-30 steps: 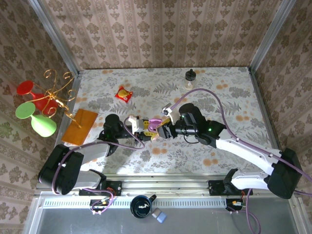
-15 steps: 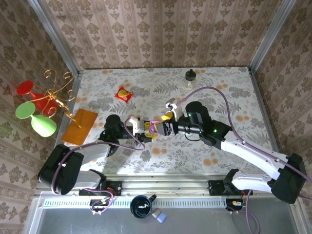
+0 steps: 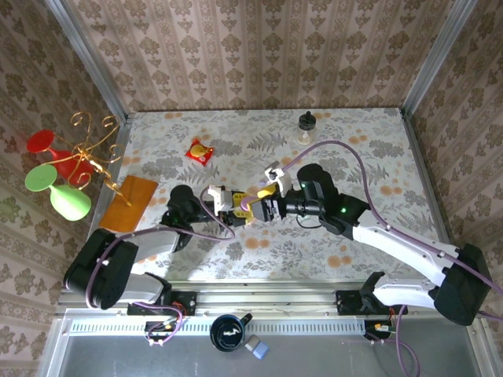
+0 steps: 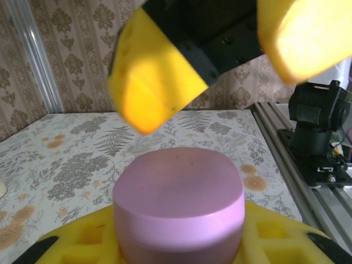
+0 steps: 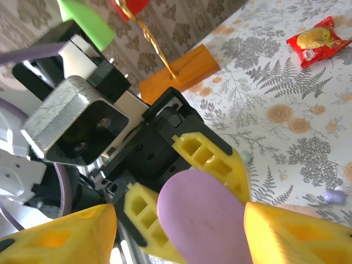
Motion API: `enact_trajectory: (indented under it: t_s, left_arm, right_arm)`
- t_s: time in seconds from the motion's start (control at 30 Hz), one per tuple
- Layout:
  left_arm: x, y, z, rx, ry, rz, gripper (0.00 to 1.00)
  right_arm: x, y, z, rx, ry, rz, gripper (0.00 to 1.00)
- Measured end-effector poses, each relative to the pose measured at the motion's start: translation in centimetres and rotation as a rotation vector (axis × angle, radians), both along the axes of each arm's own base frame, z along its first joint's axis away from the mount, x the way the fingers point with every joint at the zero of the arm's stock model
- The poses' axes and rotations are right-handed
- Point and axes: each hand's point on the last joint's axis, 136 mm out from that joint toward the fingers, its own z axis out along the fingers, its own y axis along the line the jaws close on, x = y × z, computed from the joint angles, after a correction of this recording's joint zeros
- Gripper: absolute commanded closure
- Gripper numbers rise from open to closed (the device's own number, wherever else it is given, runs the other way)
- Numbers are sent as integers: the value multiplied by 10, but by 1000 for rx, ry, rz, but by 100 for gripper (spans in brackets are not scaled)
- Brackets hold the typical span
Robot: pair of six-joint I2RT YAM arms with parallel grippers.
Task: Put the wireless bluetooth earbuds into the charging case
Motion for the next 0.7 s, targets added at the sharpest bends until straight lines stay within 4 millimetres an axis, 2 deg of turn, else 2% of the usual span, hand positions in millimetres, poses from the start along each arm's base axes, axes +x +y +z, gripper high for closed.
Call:
enact_trajectory:
  t_s: [0.17,0.23,0.47,0.63,0.7]
  left_arm:
    - [13,-1,6,-36,-15,66,73]
    - [20,-1,11,-50,-33,105,73]
    - [24,-8,19,-78,-68,168,73]
    - [21,-15,22,-86,-84,169,73]
    - [22,-19,25,-90,-88,168,73]
  right_arm:
    - [24,-35,-2,137,121,-155,24]
    - [28,-40,-5,189,178,-180,21]
    - [17,-29,-5,361,345,-121,23]
    - [19,-20,-7,443,418,-95,25]
    - [20,-17,-6,473,441,-82,29]
